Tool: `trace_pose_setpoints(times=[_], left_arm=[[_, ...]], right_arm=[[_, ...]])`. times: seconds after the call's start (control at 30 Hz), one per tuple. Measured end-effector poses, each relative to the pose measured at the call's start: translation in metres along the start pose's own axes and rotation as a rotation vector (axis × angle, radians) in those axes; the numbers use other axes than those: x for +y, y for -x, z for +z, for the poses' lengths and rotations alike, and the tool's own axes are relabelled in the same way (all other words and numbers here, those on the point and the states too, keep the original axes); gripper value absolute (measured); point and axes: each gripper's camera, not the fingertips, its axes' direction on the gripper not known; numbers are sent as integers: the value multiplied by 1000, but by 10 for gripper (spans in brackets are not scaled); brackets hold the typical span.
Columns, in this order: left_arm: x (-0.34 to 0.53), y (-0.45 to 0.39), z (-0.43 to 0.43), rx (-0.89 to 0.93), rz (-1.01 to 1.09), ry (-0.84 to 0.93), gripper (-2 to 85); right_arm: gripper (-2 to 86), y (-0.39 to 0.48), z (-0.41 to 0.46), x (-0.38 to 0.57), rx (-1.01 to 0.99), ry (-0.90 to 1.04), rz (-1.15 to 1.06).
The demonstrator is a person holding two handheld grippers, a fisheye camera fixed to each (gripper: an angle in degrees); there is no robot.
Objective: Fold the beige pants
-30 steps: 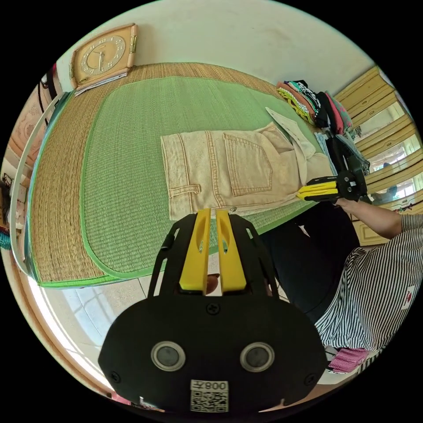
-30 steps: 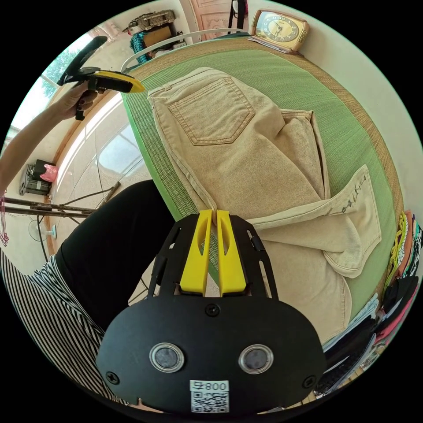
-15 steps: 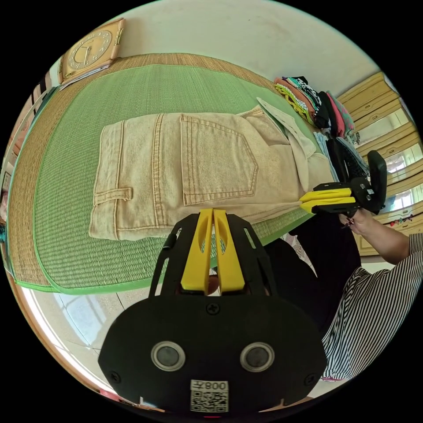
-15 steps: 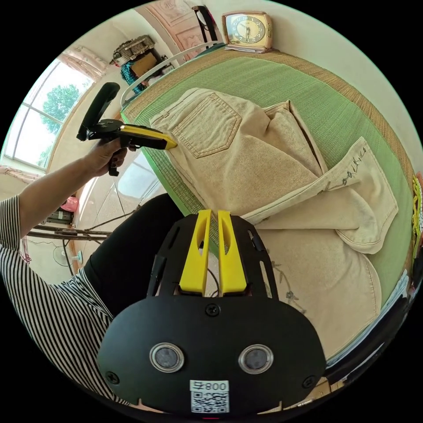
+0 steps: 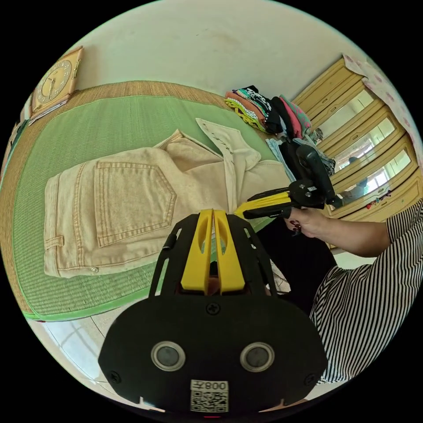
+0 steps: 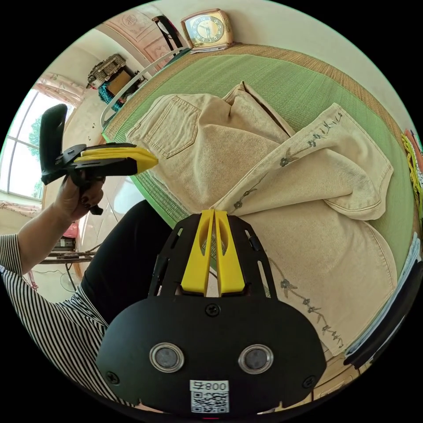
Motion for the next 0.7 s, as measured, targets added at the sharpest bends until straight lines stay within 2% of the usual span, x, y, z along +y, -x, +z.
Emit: trace_pose_setpoints(times=[0.27,0.4,0.53,0.7], left_arm=[[-32,22,61,172,-52,19,60],[-38,38,84,167,-66,42,80],[-42,45,105,127,-46,64,78],[-41,59,128,136,-42,87,73]], right_arm=[[5,15,-59,14,-52,-58,38],[17,5,-105,6,-25,-143,82],[60,-12,-143,-40,46,-177,126],[78,-25,-148,-119,124,-98,166]])
